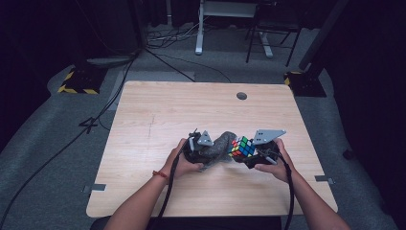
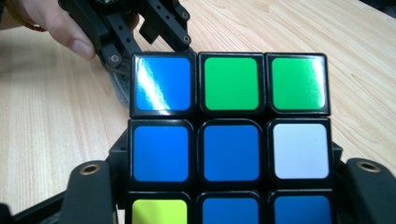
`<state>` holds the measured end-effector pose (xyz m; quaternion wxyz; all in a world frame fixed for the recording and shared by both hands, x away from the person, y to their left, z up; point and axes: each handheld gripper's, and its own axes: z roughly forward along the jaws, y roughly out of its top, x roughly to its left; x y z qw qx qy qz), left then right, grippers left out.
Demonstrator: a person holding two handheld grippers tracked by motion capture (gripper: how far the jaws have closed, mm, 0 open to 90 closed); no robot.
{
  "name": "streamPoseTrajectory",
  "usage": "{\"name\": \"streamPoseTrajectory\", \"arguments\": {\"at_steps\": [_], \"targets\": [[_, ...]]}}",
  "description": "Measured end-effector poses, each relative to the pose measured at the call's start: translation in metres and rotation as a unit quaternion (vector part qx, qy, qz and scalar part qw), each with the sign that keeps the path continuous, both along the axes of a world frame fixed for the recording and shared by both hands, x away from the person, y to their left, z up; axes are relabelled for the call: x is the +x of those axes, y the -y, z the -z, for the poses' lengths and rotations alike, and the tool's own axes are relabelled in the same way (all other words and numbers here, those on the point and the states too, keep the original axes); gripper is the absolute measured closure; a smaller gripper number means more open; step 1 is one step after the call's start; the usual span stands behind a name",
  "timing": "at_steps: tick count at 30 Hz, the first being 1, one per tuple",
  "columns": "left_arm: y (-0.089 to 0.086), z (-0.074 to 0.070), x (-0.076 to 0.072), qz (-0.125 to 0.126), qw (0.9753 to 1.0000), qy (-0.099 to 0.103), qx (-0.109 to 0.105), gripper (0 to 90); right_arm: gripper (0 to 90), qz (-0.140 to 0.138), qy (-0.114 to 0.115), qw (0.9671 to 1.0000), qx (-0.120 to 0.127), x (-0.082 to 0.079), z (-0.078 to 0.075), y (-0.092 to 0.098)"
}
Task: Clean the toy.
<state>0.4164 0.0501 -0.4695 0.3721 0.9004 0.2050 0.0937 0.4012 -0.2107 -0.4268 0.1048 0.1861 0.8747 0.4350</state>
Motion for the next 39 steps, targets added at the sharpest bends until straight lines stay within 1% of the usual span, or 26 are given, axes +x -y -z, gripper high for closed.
{"name": "streamPoseTrajectory", "arguments": {"at_steps": [2, 3, 5, 8, 12, 13, 14, 16, 19, 20, 21, 22, 23, 24, 25, 26, 27, 28, 29, 30, 32, 33, 34, 36, 37, 39], "targets": [[-0.003, 0.001, 0.001, -0.002, 1.0000, -0.009, -0.002, 61.6, 33.7, 0.000, 0.001, 1.0000, -0.004, 0.001, 0.001, 0.000], [-0.004, 0.001, 0.001, -0.002, 1.0000, -0.009, 0.002, 61.1, 33.7, 0.001, 0.000, 1.0000, -0.004, 0.001, 0.002, 0.000], [-0.007, 0.000, 0.001, -0.008, 0.9999, -0.012, -0.001, 59.6, 33.7, 0.001, 0.000, 1.0000, -0.007, 0.002, 0.003, 0.001], [-0.012, 0.000, 0.003, -0.022, 0.9995, -0.020, -0.012, 50.5, 33.7, 0.003, -0.002, 1.0000, -0.009, 0.003, 0.004, 0.002], [-0.015, -0.002, 0.005, -0.032, 0.9991, -0.022, -0.019, 38.6, 33.7, 0.004, -0.003, 0.9999, -0.013, 0.004, 0.006, 0.002], [-0.017, -0.003, 0.006, -0.032, 0.9988, -0.024, -0.028, 35.7, 33.7, 0.005, -0.002, 0.9999, -0.015, 0.004, 0.006, 0.002], [-0.018, -0.005, 0.006, -0.038, 0.9985, -0.023, -0.032, 33.9, 33.7, 0.004, -0.001, 0.9999, -0.016, 0.004, 0.006, 0.002], [-0.020, -0.007, 0.007, -0.052, 0.9977, -0.017, -0.040, 25.6, 33.7, 0.005, 0.001, 0.9999, -0.016, 0.005, 0.006, 0.002], [-0.025, -0.012, 0.007, -0.066, 0.9956, -0.016, -0.065, 23.1, 33.7, 0.005, 0.004, 0.9998, -0.018, 0.005, 0.006, 0.002], [-0.027, -0.014, 0.008, -0.069, 0.9949, -0.018, -0.071, 21.7, 33.7, 0.006, 0.006, 0.9998, -0.019, 0.004, 0.006, 0.002], [-0.029, -0.017, 0.008, -0.074, 0.9942, -0.017, -0.076, 20.2, 33.7, 0.007, 0.008, 0.9997, -0.021, 0.004, 0.006, 0.002], [-0.030, -0.020, 0.007, -0.079, 0.9933, -0.011, -0.084, 20.3, 33.7, 0.007, 0.010, 0.9997, -0.021, 0.004, 0.006, 0.002], [-0.032, -0.023, 0.007, -0.079, 0.9924, -0.007, -0.095, 20.3, 33.6, 0.008, 0.012, 0.9997, -0.021, 0.004, 0.006, 0.002], [-0.033, -0.026, 0.007, -0.076, 0.9913, -0.011, -0.107, 20.2, 33.7, 0.007, 0.013, 0.9997, -0.021, 0.004, 0.005, 0.002], [-0.034, -0.029, 0.006, -0.075, 0.9897, -0.017, -0.121, 20.1, 33.7, 0.007, 0.014, 0.9996, -0.022, 0.004, 0.005, 0.001], [-0.034, -0.032, 0.006, -0.074, 0.9881, -0.018, -0.133, 20.1, 33.7, 0.006, 0.017, 0.9995, -0.025, 0.003, 0.006, 0.000], [-0.034, -0.035, 0.005, -0.076, 0.9863, -0.024, -0.145, 20.1, 33.7, 0.005, 0.022, 0.9994, -0.027, 0.003, 0.006, -0.001], [-0.034, -0.036, 0.005, -0.072, 0.9850, -0.030, -0.154, 20.1, 33.7, 0.003, 0.023, 0.9993, -0.028, 0.003, 0.006, -0.002], [-0.033, -0.038, 0.004, -0.072, 0.9840, -0.032, -0.160, 20.1, 33.7, 0.002, 0.026, 0.9992, -0.031, 0.002, 0.007, -0.003], [-0.032, -0.038, 0.003, -0.068, 0.9835, -0.033, -0.164, 20.0, 33.7, -0.001, 0.031, 0.9990, -0.032, 0.002, 0.007, -0.004], [-0.028, -0.039, 0.001, -0.056, 0.9842, -0.041, -0.163, 19.8, 33.7, -0.002, 0.038, 0.9986, -0.036, 0.000, 0.007, -0.007], [-0.025, -0.039, 0.000, -0.054, 0.9835, -0.046, -0.167, 19.4, 33.7, -0.002, 0.046, 0.9980, -0.043, -0.001, 0.007, -0.009], [-0.023, -0.040, 0.000, -0.048, 0.9832, -0.048, -0.169, 19.1, 33.7, -0.004, 0.055, 0.9972, -0.050, -0.002, 0.007, -0.010], [-0.019, -0.040, -0.002, -0.042, 0.9822, -0.057, -0.174, 19.1, 33.7, -0.007, 0.060, 0.9968, -0.052, -0.003, 0.007, -0.012], [-0.017, -0.041, -0.002, -0.040, 0.9821, -0.060, -0.174, 19.2, 33.7, -0.007, 0.064, 0.9965, -0.054, -0.003, 0.007, -0.013], [-0.014, -0.040, -0.002, -0.036, 0.9806, -0.068, -0.181, 19.1, 33.7, -0.008, 0.064, 0.9964, -0.055, -0.003, 0.008, -0.014]]}}
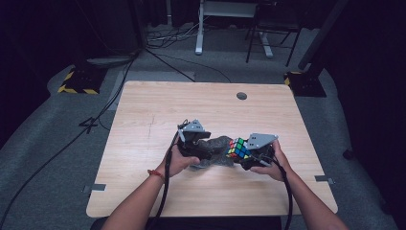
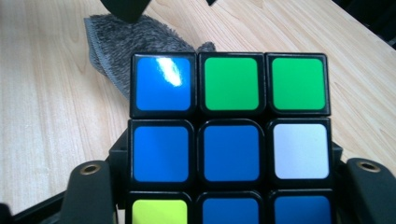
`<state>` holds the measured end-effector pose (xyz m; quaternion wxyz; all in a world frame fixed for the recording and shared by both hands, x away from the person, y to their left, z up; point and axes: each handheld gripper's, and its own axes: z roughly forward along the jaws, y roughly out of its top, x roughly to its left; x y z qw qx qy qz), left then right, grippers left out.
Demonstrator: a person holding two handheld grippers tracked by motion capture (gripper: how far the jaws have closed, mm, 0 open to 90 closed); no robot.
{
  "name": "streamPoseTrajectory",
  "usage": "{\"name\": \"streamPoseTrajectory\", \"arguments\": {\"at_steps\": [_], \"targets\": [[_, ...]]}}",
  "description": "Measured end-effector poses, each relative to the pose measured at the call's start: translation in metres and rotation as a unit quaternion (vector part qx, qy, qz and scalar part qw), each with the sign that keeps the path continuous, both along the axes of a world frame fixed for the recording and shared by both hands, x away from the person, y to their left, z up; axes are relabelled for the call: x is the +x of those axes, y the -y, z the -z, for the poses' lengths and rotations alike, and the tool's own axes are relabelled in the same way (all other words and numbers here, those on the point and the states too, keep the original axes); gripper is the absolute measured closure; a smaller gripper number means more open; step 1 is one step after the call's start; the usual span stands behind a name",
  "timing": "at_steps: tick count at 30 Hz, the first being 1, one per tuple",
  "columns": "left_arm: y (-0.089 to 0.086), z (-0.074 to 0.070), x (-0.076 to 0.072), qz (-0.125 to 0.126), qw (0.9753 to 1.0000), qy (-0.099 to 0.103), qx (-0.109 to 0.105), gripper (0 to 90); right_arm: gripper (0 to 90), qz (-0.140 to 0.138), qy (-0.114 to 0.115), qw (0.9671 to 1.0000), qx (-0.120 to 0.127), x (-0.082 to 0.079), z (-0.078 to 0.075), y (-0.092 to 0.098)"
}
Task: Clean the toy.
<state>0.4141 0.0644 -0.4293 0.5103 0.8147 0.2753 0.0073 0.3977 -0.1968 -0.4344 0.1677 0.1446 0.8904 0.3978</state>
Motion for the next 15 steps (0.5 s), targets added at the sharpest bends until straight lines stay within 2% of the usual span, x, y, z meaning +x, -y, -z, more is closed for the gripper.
{"name": "streamPoseTrajectory", "arguments": {"at_steps": [7, 13, 15], "targets": [[0.007, 0.001, 0.002, 0.015, 0.9995, -0.021, -0.016, 17.9, 33.7, 0.000, 0.017, 0.9997, -0.016, 0.000, 0.004, -0.008], [0.017, 0.002, 0.001, 0.016, 0.9992, -0.034, -0.015, 17.7, 33.7, -0.003, 0.021, 0.9995, -0.022, -0.001, 0.005, -0.013], [0.018, 0.003, 0.002, 0.018, 0.9986, -0.044, -0.023, 15.2, 33.7, -0.003, 0.027, 0.9993, -0.024, -0.002, 0.005, -0.014]]}}
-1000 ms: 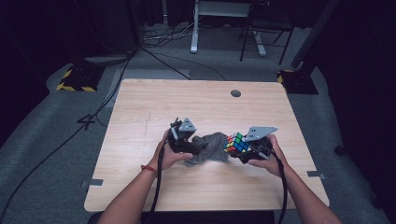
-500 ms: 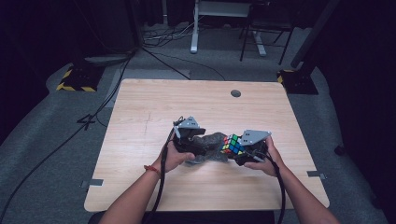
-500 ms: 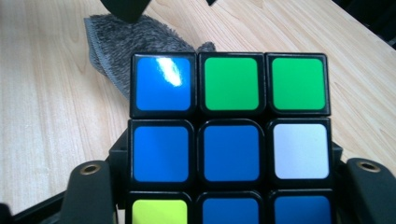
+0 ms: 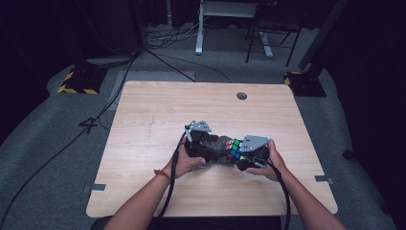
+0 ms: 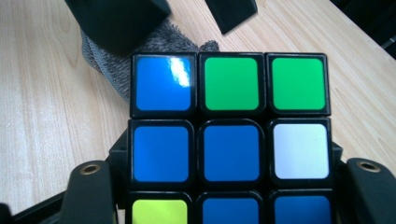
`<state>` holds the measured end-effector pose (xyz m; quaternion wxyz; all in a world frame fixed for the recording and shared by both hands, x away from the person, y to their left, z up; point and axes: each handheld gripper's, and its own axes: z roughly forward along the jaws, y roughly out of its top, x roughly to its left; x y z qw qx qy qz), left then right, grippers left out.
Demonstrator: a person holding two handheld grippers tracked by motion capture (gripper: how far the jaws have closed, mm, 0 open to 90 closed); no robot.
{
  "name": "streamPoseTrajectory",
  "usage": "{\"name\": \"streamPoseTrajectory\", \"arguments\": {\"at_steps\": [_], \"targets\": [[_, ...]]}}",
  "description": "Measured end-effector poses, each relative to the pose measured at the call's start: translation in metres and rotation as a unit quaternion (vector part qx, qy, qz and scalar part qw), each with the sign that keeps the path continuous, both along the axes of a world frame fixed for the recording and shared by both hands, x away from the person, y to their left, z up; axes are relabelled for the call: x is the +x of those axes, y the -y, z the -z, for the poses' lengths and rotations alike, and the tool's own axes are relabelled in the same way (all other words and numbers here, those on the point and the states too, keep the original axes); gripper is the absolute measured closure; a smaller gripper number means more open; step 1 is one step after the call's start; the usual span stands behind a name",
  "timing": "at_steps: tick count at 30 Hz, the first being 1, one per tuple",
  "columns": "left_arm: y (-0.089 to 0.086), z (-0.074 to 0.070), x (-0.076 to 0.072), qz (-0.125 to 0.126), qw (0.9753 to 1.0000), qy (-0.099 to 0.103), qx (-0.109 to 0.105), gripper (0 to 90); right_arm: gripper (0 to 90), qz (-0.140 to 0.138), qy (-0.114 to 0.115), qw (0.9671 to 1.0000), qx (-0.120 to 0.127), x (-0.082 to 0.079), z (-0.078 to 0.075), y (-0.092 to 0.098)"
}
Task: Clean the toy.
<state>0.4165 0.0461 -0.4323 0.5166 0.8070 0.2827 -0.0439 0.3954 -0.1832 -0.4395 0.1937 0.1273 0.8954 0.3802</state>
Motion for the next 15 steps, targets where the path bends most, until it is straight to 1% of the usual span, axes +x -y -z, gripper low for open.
{"name": "streamPoseTrajectory", "arguments": {"at_steps": [2, 4, 5, 9, 12, 13, 15], "targets": [[0.0000, 0.0002, 0.0011, -0.004, 0.9999, -0.009, -0.005, 15.8, 33.7, -0.002, 0.000, 1.0000, 0.000, -0.0002, 0.0000, 0.0008], [0.0002, 0.0006, 0.0020, -0.002, 0.9996, -0.025, -0.015, 15.8, 33.7, -0.001, 0.005, 1.0000, -0.004, -0.0007, -0.0003, 0.0006], [0.0006, 0.0004, 0.0018, 0.001, 0.9995, -0.025, -0.016, 15.7, 33.7, -0.001, 0.008, 1.0000, -0.006, -0.0012, -0.0002, -0.0001], [0.0053, 0.0009, -0.0004, 0.008, 0.9995, -0.028, -0.008, 15.8, 33.7, -0.008, 0.016, 0.9998, -0.010, -0.0033, -0.0009, -0.0028], [0.0078, 0.0027, -0.0001, 0.011, 0.9993, -0.035, -0.007, 15.8, 33.7, -0.011, 0.022, 0.9996, -0.011, -0.0052, -0.0011, -0.0050], [0.0086, 0.0034, -0.0002, 0.013, 0.9990, -0.043, -0.009, 15.7, 33.7, -0.013, 0.028, 0.9994, -0.015, -0.0060, -0.0011, -0.0058], [0.0092, 0.0049, 0.0008, 0.019, 0.9985, -0.050, -0.008, 15.7, 33.7, -0.017, 0.036, 0.9990, -0.018, -0.0083, -0.0010, -0.0077]]}}
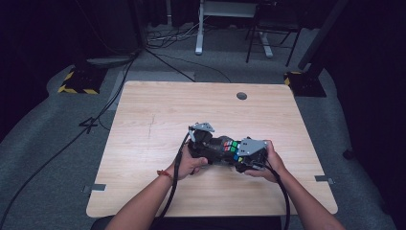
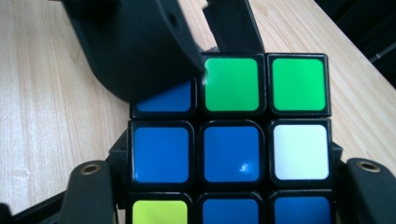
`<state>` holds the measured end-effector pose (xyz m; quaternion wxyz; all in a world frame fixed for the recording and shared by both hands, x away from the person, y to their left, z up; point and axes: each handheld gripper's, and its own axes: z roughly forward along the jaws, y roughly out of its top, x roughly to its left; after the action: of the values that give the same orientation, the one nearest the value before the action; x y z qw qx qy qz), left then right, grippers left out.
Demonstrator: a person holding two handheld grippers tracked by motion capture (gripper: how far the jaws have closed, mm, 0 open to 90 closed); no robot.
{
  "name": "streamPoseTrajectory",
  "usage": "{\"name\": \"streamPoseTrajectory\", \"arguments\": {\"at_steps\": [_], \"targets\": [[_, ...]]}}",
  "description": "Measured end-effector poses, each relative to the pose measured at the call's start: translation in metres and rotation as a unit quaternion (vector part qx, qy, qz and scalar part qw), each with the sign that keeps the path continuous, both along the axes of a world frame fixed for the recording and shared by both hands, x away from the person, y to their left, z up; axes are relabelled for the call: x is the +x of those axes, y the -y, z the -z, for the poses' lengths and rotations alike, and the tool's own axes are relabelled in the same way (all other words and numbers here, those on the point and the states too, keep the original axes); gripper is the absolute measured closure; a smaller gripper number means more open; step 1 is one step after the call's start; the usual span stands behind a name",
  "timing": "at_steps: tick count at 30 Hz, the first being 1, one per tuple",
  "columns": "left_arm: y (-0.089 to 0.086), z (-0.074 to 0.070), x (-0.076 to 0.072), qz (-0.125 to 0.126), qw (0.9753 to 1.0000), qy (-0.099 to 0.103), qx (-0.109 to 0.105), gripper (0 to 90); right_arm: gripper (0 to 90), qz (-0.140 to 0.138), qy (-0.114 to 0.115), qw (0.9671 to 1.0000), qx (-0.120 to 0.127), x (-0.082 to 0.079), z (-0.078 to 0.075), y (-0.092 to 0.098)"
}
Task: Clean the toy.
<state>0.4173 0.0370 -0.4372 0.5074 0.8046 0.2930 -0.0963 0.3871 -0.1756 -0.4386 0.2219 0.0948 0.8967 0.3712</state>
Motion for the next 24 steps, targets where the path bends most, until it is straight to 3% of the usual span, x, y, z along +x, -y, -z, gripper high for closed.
{"name": "streamPoseTrajectory", "arguments": {"at_steps": [5, 12, 24], "targets": [[0.001, 0.004, 0.002, 0.003, 0.9997, -0.024, -0.010, 15.3, 33.7, -0.006, 0.021, 0.9997, -0.007, -0.004, -0.001, -0.003], [0.004, 0.004, 0.001, 0.009, 0.9996, -0.026, -0.008, 15.3, 33.7, -0.002, 0.054, 0.9985, -0.011, -0.009, -0.002, -0.006], [0.010, 0.006, 0.000, -0.001, 0.9997, -0.022, 0.014, 16.8, 33.7, -0.007, 0.070, 0.9972, -0.025, -0.011, 0.001, -0.013]]}}
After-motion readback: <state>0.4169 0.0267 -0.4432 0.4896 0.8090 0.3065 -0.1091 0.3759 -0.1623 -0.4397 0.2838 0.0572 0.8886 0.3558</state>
